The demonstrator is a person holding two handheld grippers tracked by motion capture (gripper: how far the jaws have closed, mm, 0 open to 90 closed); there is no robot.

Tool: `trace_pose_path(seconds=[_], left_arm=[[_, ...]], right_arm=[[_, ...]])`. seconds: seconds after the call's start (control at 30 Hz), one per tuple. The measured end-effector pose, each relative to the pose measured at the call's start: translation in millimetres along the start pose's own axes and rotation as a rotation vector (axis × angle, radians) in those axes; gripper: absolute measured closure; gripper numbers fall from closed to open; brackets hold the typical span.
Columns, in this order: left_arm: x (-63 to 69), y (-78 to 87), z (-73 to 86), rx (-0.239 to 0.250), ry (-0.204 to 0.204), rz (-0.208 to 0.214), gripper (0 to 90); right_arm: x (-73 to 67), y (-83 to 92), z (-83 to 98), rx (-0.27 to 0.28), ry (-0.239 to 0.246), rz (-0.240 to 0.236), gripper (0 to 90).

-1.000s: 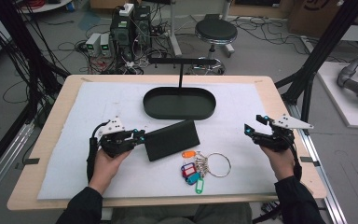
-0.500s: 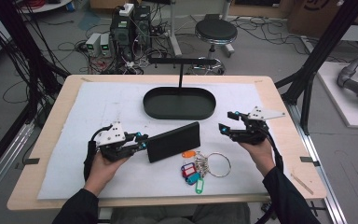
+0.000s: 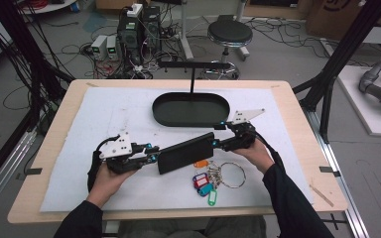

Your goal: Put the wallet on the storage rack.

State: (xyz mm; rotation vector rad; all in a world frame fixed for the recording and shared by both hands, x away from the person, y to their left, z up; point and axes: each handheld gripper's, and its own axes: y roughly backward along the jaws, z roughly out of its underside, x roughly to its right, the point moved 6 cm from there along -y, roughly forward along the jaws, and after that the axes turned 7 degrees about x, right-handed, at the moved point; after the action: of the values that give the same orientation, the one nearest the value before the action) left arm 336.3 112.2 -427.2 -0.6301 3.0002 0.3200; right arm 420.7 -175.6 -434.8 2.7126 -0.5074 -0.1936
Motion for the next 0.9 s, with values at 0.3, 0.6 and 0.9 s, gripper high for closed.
trace_pose_path(seconds=[0.3, 0.6, 0.9], left_arm=[[-5.9, 3.8, 5.6, 0.013, 0.062, -0.032, 68.5], [-14.3, 0.7, 15.5, -0.018, 0.163, -0.050, 36.9], [-13.8, -17.4, 29.5, -0.089, 0.204, -0.008, 31.6]], right_arm=[[-7.0, -9.6, 4.3, -0.060, 0.084, -0.086, 63.2], [-24.0, 4.1, -7.5, -0.009, 0.168, -0.162, 75.9], [-29.0, 9.3, -9.3, -0.005, 0.182, -0.166, 76.0]])
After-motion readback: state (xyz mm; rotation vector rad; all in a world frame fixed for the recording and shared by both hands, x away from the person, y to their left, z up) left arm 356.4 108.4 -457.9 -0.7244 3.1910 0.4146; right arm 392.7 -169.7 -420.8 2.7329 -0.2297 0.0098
